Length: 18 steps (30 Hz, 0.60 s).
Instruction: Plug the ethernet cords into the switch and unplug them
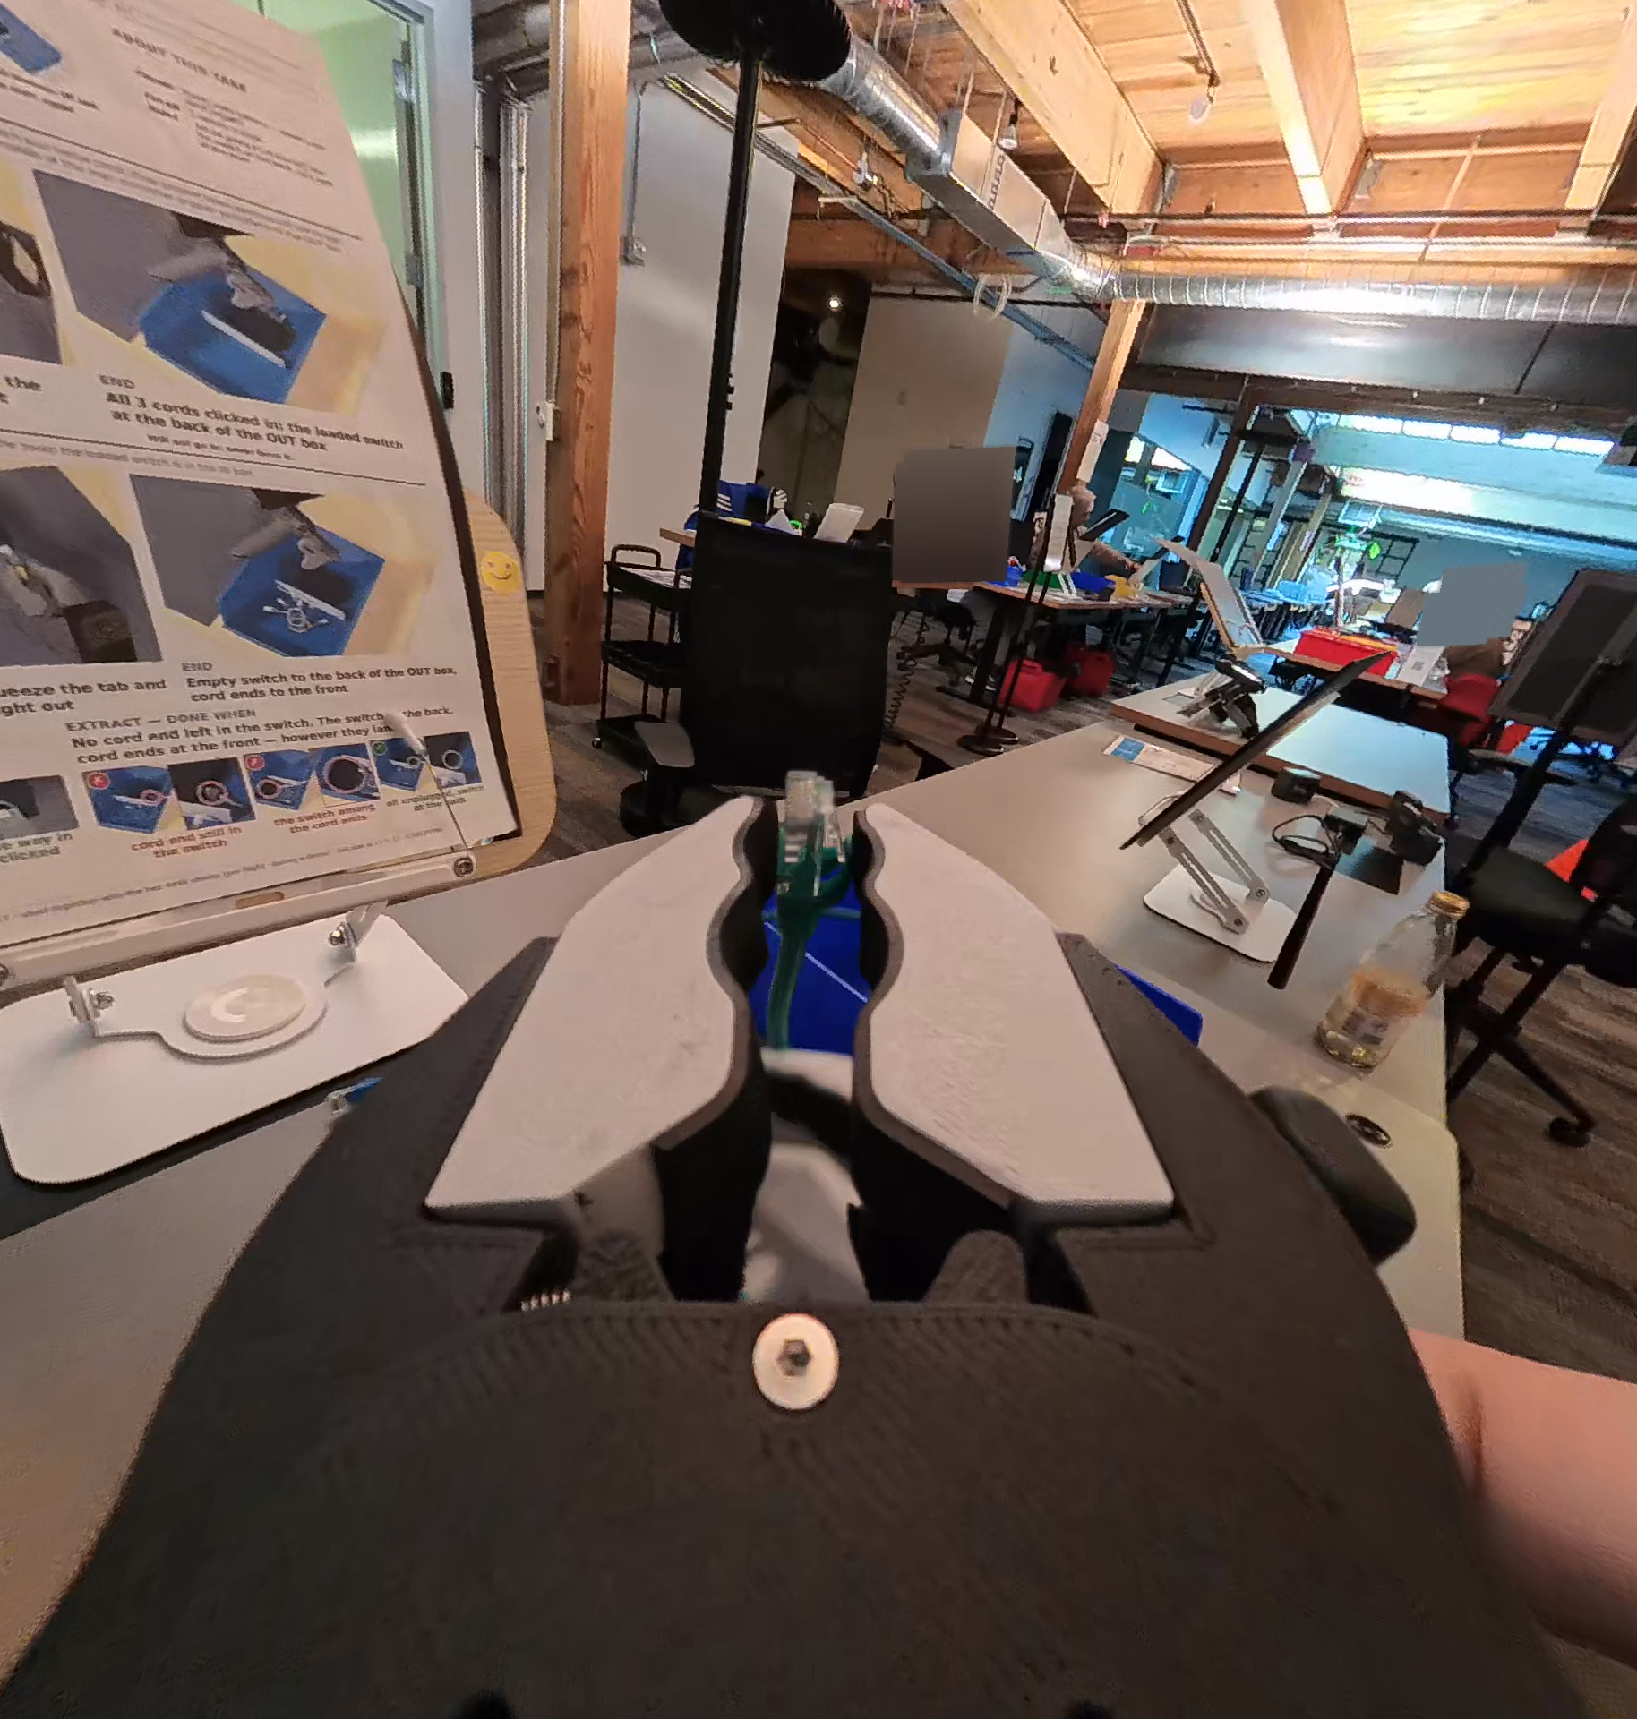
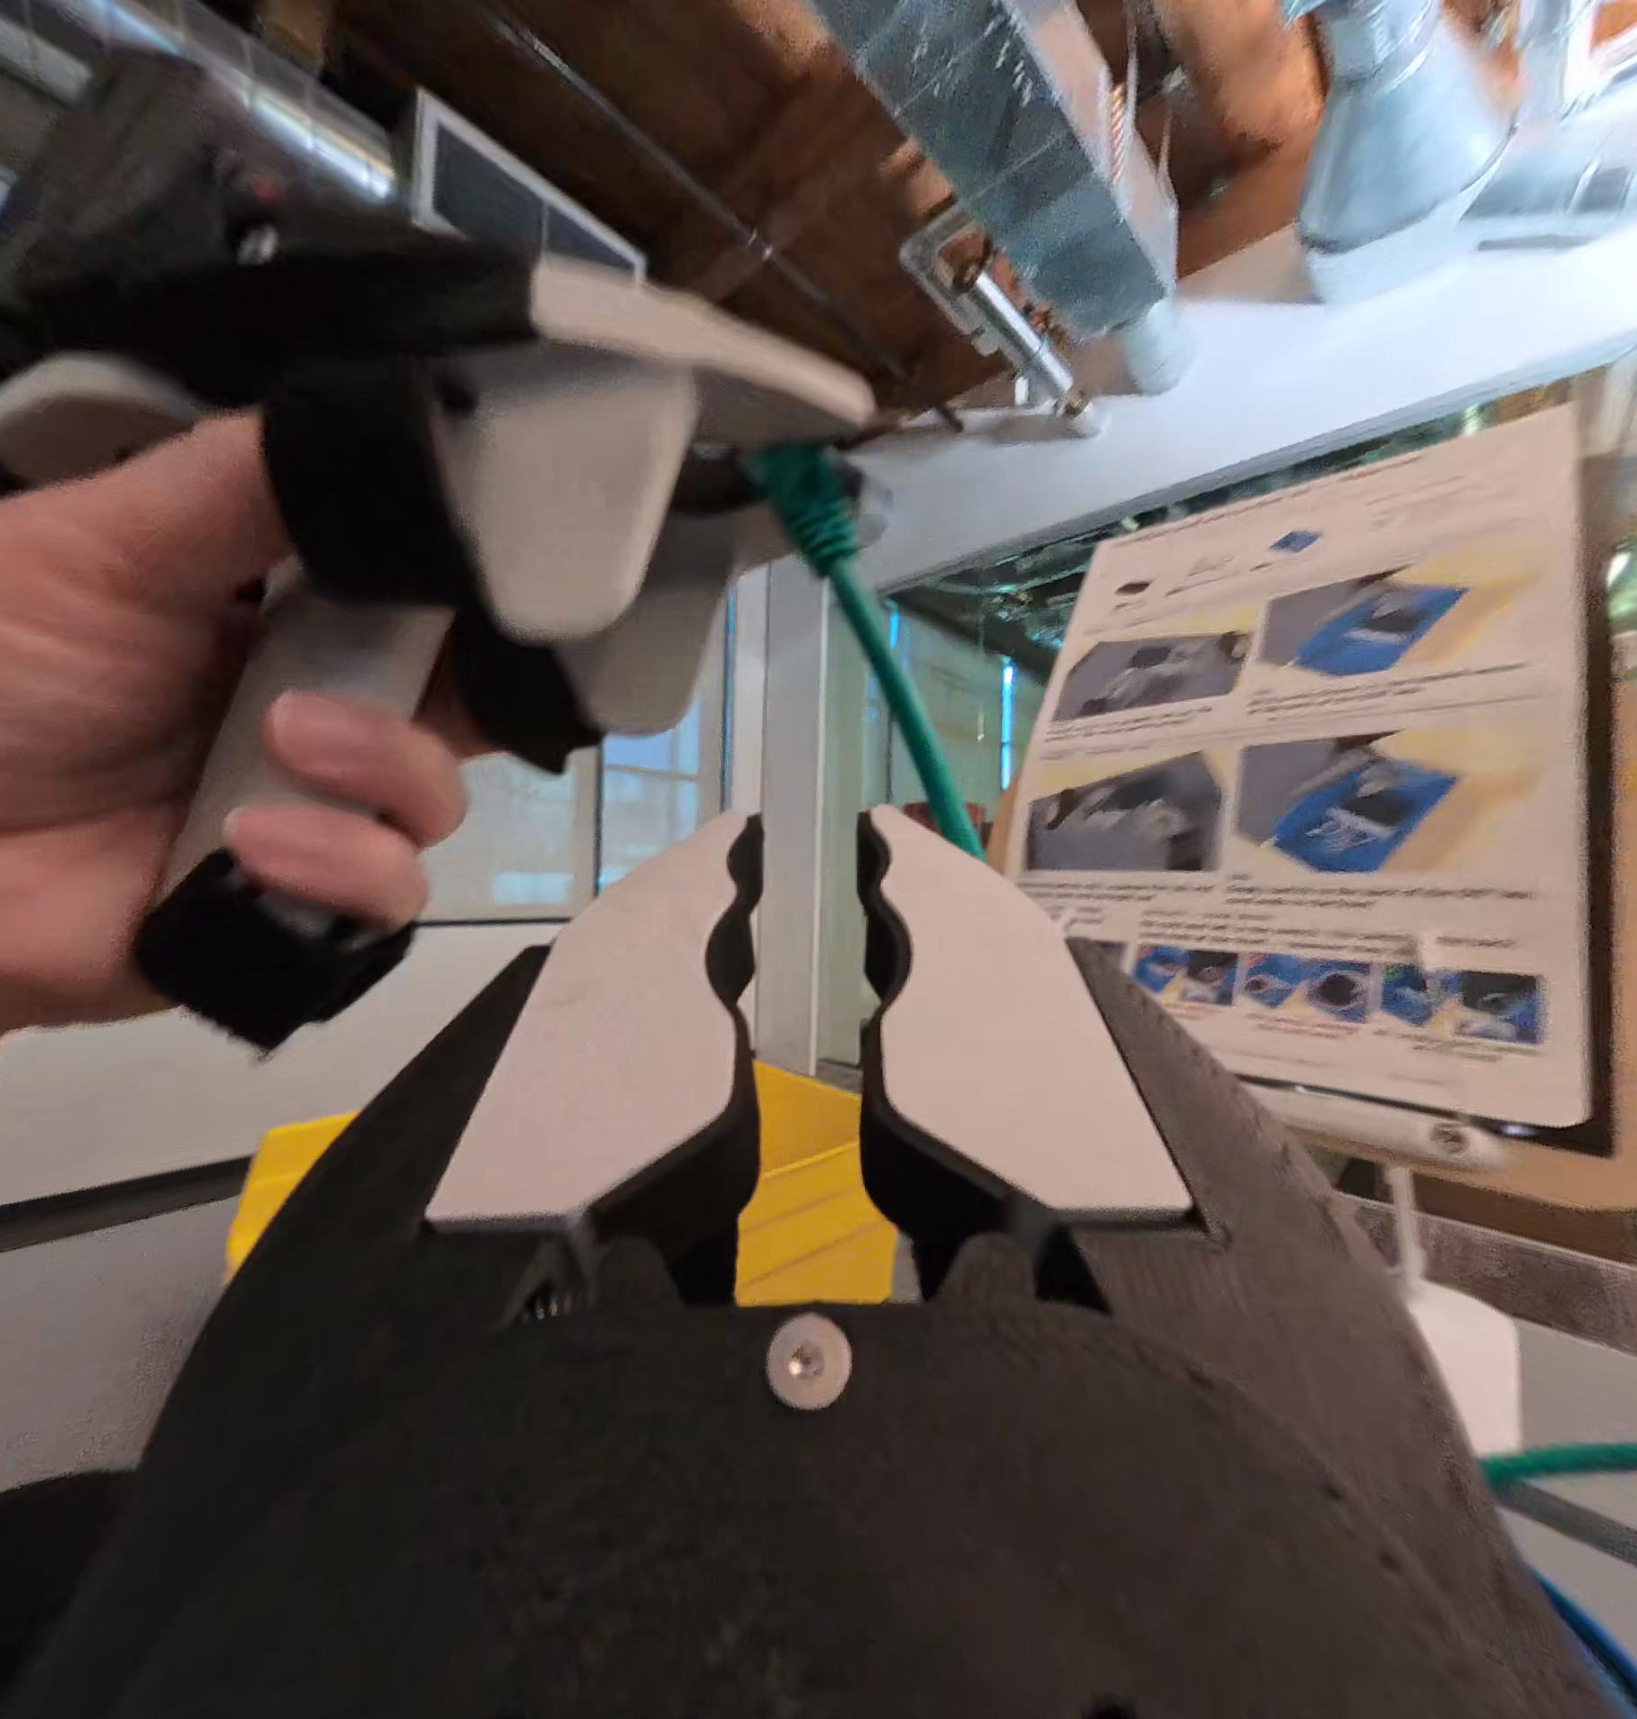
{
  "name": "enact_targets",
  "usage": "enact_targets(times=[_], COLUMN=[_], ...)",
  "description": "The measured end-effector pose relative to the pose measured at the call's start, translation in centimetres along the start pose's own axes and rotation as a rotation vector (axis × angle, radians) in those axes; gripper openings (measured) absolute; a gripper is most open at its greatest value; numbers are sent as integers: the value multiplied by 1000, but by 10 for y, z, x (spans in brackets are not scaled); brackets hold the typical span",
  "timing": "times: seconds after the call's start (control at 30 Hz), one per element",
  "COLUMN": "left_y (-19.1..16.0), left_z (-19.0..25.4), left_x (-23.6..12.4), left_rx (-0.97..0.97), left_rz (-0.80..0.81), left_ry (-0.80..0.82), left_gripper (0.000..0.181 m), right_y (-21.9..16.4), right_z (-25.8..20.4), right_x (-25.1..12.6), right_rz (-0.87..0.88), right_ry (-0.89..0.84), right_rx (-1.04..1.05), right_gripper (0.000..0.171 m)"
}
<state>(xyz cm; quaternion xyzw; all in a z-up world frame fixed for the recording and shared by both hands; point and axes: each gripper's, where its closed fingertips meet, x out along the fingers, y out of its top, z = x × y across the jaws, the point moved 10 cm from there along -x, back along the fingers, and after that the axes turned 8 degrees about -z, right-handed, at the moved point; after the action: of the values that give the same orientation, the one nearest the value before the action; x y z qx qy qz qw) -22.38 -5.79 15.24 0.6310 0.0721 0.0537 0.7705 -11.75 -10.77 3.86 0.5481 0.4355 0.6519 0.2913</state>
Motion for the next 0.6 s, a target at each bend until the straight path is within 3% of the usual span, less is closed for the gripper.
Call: enact_targets(times=[0.17, 0.2, 0.37, 0.6], left_y=[-4, -5, -14, -18], left_z=[-5, -3, 12, 20], left_x=[5, 7, 18, 23], left_rx=[-91, -100, -122, -213], left_rz=[43, 32, -22, -33], left_ry=[-37, -61, -140, -256], left_gripper=[14, 14, 14, 14], right_y=[5, 0, -26, -65], right_z=[14, 9, -12, -33], right_x=[2, 5, 9, 6], right_rz=[10, -13, -163, -311], right_ry=[113, 190, 201, 156], right_rx=[143, 131, -114, -114], right_gripper=[16, 16, 17, 28])
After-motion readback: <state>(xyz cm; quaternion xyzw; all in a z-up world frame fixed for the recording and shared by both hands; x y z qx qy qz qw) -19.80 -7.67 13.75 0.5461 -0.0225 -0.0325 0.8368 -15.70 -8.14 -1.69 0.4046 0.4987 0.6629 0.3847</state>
